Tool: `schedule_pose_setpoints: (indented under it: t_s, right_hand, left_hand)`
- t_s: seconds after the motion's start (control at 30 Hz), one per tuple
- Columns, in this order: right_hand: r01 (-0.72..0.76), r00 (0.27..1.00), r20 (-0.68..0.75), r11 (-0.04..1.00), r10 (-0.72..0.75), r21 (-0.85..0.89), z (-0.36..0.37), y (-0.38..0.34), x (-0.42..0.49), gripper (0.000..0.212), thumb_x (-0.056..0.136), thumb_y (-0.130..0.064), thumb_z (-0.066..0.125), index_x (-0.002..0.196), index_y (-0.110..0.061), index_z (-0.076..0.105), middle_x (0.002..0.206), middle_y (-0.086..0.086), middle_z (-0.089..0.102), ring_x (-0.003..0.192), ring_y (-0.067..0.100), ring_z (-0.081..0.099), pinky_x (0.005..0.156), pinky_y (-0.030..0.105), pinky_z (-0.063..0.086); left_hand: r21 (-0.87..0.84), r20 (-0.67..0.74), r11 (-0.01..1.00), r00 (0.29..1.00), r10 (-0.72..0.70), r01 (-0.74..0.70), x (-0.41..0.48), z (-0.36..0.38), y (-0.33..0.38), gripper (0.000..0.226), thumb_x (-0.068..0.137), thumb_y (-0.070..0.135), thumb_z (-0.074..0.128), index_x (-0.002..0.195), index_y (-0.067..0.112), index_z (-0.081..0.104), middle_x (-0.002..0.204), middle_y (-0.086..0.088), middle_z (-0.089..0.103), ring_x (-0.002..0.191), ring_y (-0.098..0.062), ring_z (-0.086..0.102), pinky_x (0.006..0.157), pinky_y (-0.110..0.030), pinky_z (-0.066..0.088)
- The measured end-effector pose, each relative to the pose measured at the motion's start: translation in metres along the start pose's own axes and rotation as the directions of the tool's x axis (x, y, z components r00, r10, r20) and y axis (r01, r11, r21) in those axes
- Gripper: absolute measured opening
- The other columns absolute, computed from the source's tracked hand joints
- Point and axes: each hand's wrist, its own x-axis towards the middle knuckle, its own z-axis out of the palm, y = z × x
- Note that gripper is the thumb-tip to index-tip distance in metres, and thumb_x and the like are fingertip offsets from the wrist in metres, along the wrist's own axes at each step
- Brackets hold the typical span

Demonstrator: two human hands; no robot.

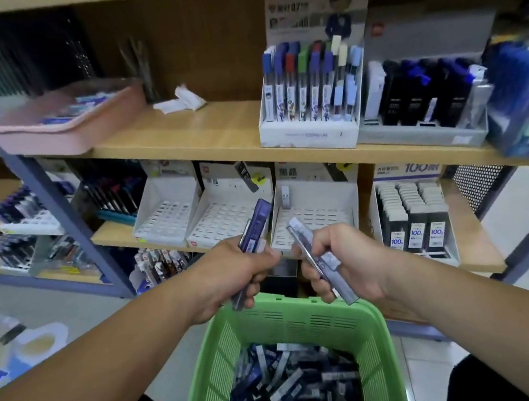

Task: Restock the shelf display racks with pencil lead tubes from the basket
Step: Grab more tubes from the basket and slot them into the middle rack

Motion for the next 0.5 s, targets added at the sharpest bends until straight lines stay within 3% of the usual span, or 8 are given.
schedule_pose_setpoints:
  t_s: [0.1,0.17,0.2,0.37,0.43,0.5]
  right_hand:
    - [0.075,0.997,0.013,0.997,-0.074,-0.033,-0.002,0.000,0.008,0.025,0.092,-0.009,0.039,0.115,-0.005,0.049,0.070,0.013,0.054,0.055,0.025,0.050,0.056,0.034,0.039]
    - [0.126,0.992,0.011,0.990,-0.126,-0.055,-0.005,0.002,0.012,0.032,0.096,-0.006,0.041,0.127,-0.002,0.050,0.076,0.015,0.056,0.058,0.026,0.053,0.056,0.036,0.042]
    - [0.139,0.990,0.011,0.988,-0.139,-0.064,-0.006,0.002,0.014,0.035,0.098,-0.005,0.041,0.131,-0.003,0.050,0.078,0.016,0.056,0.059,0.027,0.054,0.057,0.037,0.043]
    - [0.136,0.990,0.036,0.990,-0.134,-0.038,-0.015,-0.001,0.017,0.036,0.099,0.002,0.043,0.131,-0.007,0.055,0.097,0.020,0.061,0.069,0.031,0.061,0.064,0.043,0.051]
    - [0.139,0.989,-0.052,0.990,-0.140,-0.027,-0.027,-0.004,0.019,0.043,0.095,0.006,0.047,0.132,-0.013,0.059,0.109,0.018,0.065,0.073,0.032,0.065,0.064,0.044,0.056]
    - [0.143,0.979,-0.142,0.989,-0.147,-0.041,-0.043,-0.006,0.020,0.065,0.086,0.014,0.046,0.136,-0.025,0.059,0.100,0.013,0.064,0.069,0.026,0.061,0.058,0.041,0.055]
  left_hand:
    - [0.003,-0.084,1.000,0.996,-0.002,0.002,0.010,-0.001,0.007,0.048,0.089,0.060,0.070,0.080,0.017,0.053,0.053,0.002,0.048,0.046,-0.017,0.044,0.051,-0.028,0.040]
    - [-0.065,-0.114,0.998,0.994,0.001,-0.008,0.021,0.001,0.010,0.054,0.082,0.066,0.073,0.092,0.014,0.060,0.055,0.003,0.048,0.047,-0.016,0.043,0.051,-0.029,0.041]
    - [-0.075,-0.127,0.997,0.992,0.000,-0.009,0.026,0.003,0.010,0.056,0.081,0.065,0.074,0.096,0.013,0.061,0.055,0.003,0.047,0.047,-0.015,0.043,0.049,-0.028,0.041]
    - [-0.025,-0.139,1.000,0.990,0.014,-0.018,0.051,0.005,0.013,0.034,0.093,0.038,0.074,0.075,0.016,0.055,0.053,-0.001,0.047,0.046,-0.017,0.042,0.048,-0.027,0.041]
    - [-0.023,-0.146,1.000,0.989,0.010,-0.013,0.060,0.004,0.013,0.030,0.094,0.034,0.073,0.079,0.013,0.059,0.053,-0.001,0.048,0.045,-0.017,0.043,0.048,-0.028,0.040]
    - [-0.069,-0.171,0.998,0.985,-0.010,-0.002,0.063,0.004,0.013,0.030,0.096,0.031,0.071,0.075,0.013,0.061,0.052,0.000,0.048,0.044,-0.016,0.042,0.044,-0.026,0.039]
